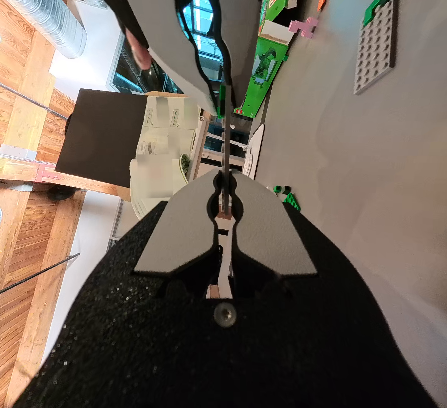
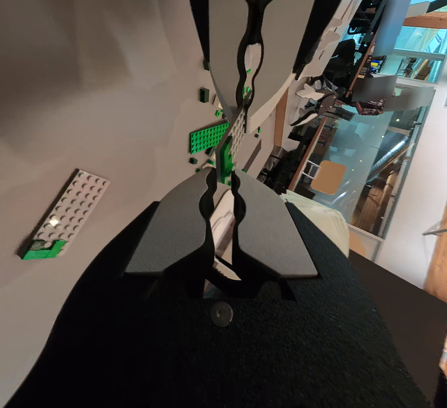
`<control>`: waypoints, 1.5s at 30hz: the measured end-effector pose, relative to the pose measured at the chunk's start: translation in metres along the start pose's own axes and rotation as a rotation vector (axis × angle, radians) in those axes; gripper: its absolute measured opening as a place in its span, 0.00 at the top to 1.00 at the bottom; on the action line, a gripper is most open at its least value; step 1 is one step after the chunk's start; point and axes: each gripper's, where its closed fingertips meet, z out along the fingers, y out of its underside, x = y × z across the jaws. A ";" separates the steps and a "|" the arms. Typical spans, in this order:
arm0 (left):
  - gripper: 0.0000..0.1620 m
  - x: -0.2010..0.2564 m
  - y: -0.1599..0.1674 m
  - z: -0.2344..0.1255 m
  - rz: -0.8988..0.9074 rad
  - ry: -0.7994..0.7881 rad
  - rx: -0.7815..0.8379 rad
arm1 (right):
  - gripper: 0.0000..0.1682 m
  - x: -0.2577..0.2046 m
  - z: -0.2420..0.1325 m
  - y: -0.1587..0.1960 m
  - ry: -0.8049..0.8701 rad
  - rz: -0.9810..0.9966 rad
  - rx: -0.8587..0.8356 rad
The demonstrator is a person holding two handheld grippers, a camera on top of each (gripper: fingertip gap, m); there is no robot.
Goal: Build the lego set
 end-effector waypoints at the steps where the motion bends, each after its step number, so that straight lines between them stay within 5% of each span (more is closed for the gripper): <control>1: 0.98 0.000 0.000 0.000 -0.002 0.005 0.000 | 0.94 0.000 0.000 0.000 0.006 -0.034 -0.014; 7: 0.98 0.004 -0.003 0.000 -0.027 0.034 0.012 | 0.94 -0.004 -0.001 0.001 -0.001 -0.212 -0.063; 20: 0.98 0.019 -0.014 -0.001 0.023 0.091 0.046 | 0.95 -0.021 -0.009 -0.002 -0.199 -0.251 0.030; 31: 0.98 0.008 -0.007 -0.001 -0.051 0.063 0.033 | 0.93 -0.010 -0.004 -0.001 -0.155 -0.018 0.065; 45: 0.98 0.007 -0.009 -0.001 -0.088 0.071 0.045 | 0.93 -0.007 -0.005 -0.001 -0.084 -0.057 0.081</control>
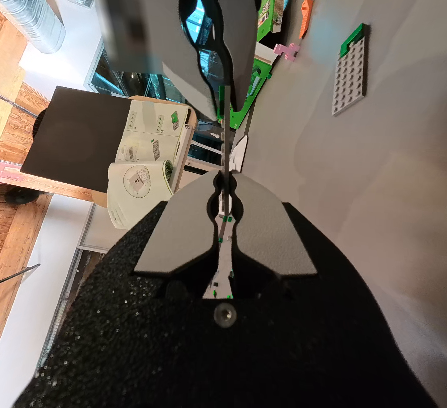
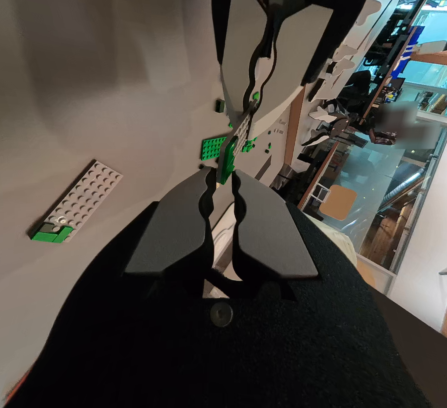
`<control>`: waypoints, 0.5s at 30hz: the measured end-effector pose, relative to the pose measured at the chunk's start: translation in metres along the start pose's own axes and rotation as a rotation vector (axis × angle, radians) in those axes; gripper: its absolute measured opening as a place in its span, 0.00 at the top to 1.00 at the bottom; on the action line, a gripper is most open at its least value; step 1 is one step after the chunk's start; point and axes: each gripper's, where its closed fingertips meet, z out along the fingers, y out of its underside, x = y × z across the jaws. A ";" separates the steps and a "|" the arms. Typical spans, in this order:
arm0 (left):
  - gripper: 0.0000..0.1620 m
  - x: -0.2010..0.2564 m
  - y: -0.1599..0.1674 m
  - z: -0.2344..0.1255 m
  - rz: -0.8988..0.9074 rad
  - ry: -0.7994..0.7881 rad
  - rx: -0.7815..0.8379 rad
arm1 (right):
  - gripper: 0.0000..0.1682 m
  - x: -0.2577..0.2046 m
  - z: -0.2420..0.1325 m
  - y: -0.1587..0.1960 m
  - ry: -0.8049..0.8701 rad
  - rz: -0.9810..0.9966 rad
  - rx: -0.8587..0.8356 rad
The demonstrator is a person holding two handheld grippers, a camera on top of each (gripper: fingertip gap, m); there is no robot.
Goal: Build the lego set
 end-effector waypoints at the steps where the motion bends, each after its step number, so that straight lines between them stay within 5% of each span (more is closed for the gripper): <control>1: 0.98 0.000 0.000 0.000 0.001 0.002 0.000 | 0.93 0.000 0.000 0.000 0.004 -0.011 0.001; 15: 0.98 0.009 -0.006 0.001 0.001 0.033 0.020 | 0.94 -0.008 -0.005 -0.001 -0.113 -0.203 -0.051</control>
